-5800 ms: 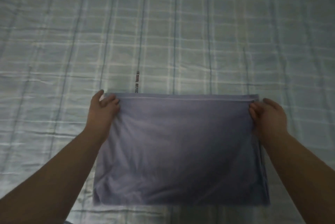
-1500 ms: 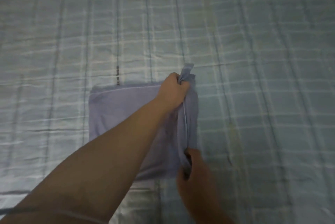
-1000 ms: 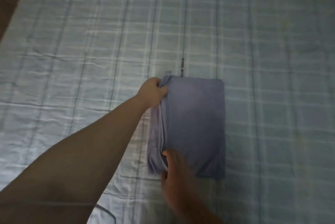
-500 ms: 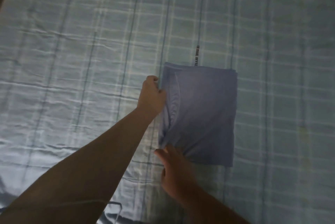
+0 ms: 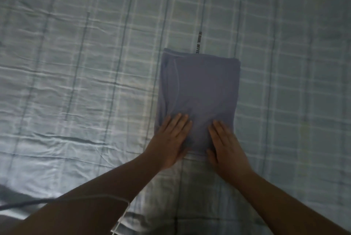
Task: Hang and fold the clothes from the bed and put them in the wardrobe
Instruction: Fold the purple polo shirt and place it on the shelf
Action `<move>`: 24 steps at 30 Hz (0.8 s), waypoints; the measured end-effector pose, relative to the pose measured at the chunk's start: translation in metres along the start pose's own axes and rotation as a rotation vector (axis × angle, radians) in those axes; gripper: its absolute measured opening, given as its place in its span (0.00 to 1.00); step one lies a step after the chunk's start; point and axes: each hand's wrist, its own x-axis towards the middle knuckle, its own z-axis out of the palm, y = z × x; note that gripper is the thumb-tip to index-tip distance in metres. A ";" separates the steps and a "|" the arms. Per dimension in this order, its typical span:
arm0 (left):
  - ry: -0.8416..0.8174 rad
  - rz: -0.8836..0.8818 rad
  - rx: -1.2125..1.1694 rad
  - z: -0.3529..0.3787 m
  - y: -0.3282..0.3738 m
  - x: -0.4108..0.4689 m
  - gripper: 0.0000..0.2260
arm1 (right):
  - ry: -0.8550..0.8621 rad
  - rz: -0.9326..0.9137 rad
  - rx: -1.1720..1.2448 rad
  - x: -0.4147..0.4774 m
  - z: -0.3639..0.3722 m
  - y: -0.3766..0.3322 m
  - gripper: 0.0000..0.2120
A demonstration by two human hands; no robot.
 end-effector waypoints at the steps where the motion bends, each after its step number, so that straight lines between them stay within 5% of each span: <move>1: -0.030 -0.018 0.014 0.003 -0.003 -0.001 0.35 | -0.044 -0.028 -0.028 -0.005 0.005 0.007 0.35; 5: -0.100 0.022 0.062 0.009 -0.013 -0.006 0.45 | -0.180 -0.087 -0.132 -0.013 0.012 0.025 0.44; 9: -0.168 0.044 0.170 0.007 -0.018 -0.007 0.47 | -0.187 -0.074 -0.144 -0.009 0.009 0.022 0.37; 16: -0.202 0.034 0.258 -0.002 -0.010 -0.014 0.35 | -0.171 -0.079 -0.162 -0.009 -0.009 0.021 0.30; 24: -0.305 0.019 0.166 -0.008 0.043 -0.043 0.37 | -0.266 -0.180 -0.219 -0.063 -0.021 0.026 0.31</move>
